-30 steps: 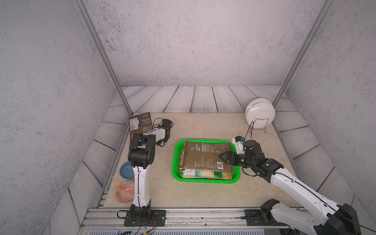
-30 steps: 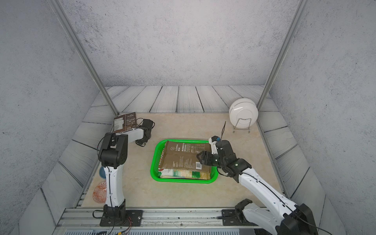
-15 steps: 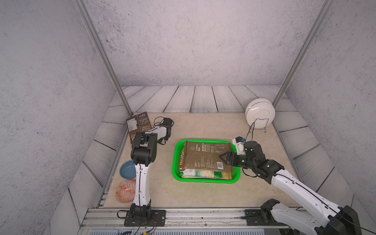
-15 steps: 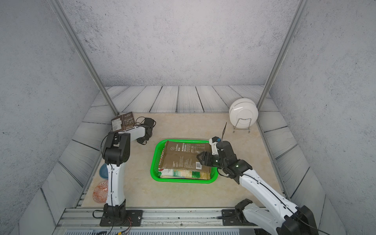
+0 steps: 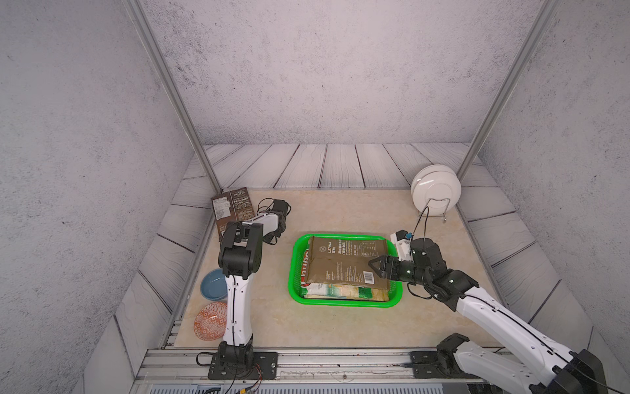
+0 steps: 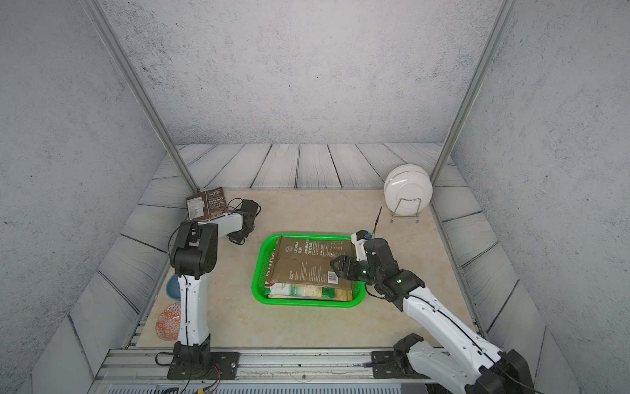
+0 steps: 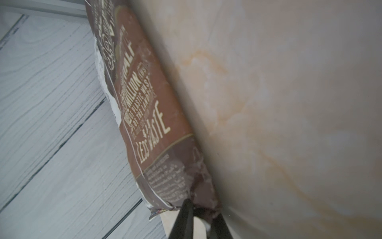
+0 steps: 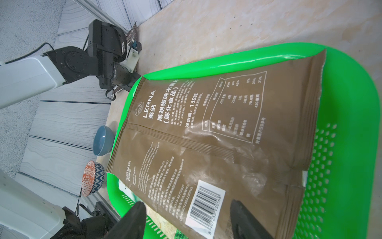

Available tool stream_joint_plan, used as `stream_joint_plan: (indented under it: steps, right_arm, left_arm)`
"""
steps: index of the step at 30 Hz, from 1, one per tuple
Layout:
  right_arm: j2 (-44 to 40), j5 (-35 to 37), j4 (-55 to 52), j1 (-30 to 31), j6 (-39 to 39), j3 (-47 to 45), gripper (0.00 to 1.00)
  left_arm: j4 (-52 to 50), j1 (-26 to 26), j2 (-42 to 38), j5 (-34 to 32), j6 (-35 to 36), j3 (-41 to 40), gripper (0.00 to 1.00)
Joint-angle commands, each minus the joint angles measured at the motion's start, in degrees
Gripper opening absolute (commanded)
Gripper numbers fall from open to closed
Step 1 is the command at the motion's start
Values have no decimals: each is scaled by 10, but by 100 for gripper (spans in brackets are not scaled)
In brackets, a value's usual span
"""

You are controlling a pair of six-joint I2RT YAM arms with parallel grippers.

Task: Put the potato chips into the basket
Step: Pick up the potato chip from the corner of the board.

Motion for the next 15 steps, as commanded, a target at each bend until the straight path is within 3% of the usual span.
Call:
stream_joint_plan:
  steps: [1, 3, 9, 15]
  right_arm:
    - [-19, -5, 5, -1, 2, -3, 69]
    - [-21, -5, 4, -2, 2, -2, 69]
    - [-25, -4, 4, -1, 1, -3, 69]
    - [-31, -8, 4, -1, -9, -5, 69]
  left_arm:
    - [-14, 3, -25, 29, -9, -13, 7]
    - [-14, 3, -32, 31, -11, -13, 0]
    - [-35, 1, -70, 41, -28, -15, 0]
    - [-62, -7, -182, 80, -36, -45, 0]
